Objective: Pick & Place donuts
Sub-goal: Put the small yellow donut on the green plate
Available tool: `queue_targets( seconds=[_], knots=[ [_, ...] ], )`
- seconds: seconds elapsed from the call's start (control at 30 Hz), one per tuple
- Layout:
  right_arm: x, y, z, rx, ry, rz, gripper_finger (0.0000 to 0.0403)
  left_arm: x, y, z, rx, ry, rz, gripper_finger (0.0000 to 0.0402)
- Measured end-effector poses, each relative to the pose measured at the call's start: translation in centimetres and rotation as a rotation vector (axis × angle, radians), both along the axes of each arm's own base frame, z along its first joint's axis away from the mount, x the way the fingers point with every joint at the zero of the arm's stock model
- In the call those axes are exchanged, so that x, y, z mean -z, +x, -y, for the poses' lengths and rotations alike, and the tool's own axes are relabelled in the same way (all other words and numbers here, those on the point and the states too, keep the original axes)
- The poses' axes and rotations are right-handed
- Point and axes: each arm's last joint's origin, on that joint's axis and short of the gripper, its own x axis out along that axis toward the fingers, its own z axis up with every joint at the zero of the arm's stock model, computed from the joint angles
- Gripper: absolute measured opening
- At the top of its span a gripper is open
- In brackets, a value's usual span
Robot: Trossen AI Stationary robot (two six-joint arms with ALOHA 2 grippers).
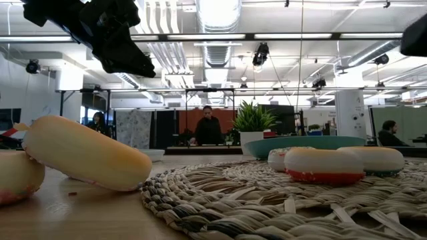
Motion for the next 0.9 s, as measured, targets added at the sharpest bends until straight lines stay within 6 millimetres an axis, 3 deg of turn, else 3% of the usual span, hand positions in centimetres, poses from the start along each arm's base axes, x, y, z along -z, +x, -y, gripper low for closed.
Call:
queue_targets(
  seconds=[0.17, 0.3, 0.53, 0.77, 0.9],
  knots=[
    [-0.2, 0.0, 0.2, 0.187, 0.023, 0.015, 0.0031, 0.0, 0.0, 0.0, 0.001, 0.0, 0.0, 0.0101],
    [-0.6, 0.1, 0.5, 0.449, 0.061, 0.073, 0.0012, 0.0, 0.0, 0.0, 0.001, 0.0, 0.0, 0.0101],
    [-3.8, -0.3, 2.5, 0.955, -0.013, 0.522, 0.0009, 0.0, 0.0, 0.0, 0.002, 0.001, 0.005, 0.0101],
    [-7.7, 0.3, 5.7, 0.99, -0.057, 0.711, 0.0009, -0.6, 0.3, 0.1, 0.003, -0.005, 0.072, 0.0101],
    [-10.7, 0.5, 7.9, 1.032, -0.072, 0.938, 0.0009, -1.5, 0.7, 0.2, 0.008, -0.044, 0.181, 0.0101]
  ],
)
